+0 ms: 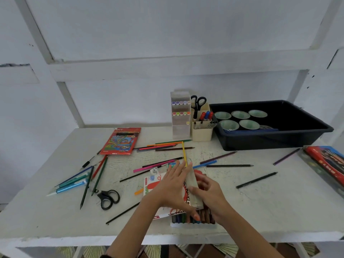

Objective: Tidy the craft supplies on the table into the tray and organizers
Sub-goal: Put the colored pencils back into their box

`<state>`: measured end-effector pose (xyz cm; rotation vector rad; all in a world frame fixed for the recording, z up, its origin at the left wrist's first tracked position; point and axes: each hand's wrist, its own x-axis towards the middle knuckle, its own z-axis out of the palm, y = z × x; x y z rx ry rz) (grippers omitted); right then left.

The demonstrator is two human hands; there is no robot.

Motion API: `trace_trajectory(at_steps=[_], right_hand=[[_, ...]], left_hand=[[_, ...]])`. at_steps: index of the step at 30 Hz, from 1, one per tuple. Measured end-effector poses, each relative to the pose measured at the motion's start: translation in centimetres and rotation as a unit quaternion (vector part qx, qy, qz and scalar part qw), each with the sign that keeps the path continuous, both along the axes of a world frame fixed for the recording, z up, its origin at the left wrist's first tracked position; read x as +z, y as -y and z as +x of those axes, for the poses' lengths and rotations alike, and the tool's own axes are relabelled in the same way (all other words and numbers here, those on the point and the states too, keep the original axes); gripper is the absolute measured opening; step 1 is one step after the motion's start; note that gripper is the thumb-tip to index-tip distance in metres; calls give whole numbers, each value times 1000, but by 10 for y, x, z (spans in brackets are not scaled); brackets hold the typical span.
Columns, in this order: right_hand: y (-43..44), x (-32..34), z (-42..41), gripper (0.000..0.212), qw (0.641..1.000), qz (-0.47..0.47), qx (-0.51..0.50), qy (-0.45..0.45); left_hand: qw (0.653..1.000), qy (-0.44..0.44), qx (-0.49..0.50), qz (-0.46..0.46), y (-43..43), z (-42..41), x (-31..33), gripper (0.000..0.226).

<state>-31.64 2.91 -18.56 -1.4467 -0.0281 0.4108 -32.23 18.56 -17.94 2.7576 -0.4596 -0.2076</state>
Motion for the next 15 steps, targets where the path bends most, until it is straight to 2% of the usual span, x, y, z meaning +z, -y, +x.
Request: trace_trajectory(at_steps=[6, 10, 13, 15], right_hand=[[-7, -8, -3, 45, 1000, -14, 11, -1], [-8, -7, 1, 36, 998, -36, 50, -5], [0, 0, 16, 20, 998, -63, 12, 19], [8, -2, 30, 20, 987, -131, -22, 86]], left_hand=[[996, -25, -27, 82, -5, -2, -2, 141], [996, -14, -11, 83, -15, -2, -4, 137], [998, 1, 9, 65, -30, -4, -2, 137], [998, 4, 27, 58, -43, -5, 0, 141]])
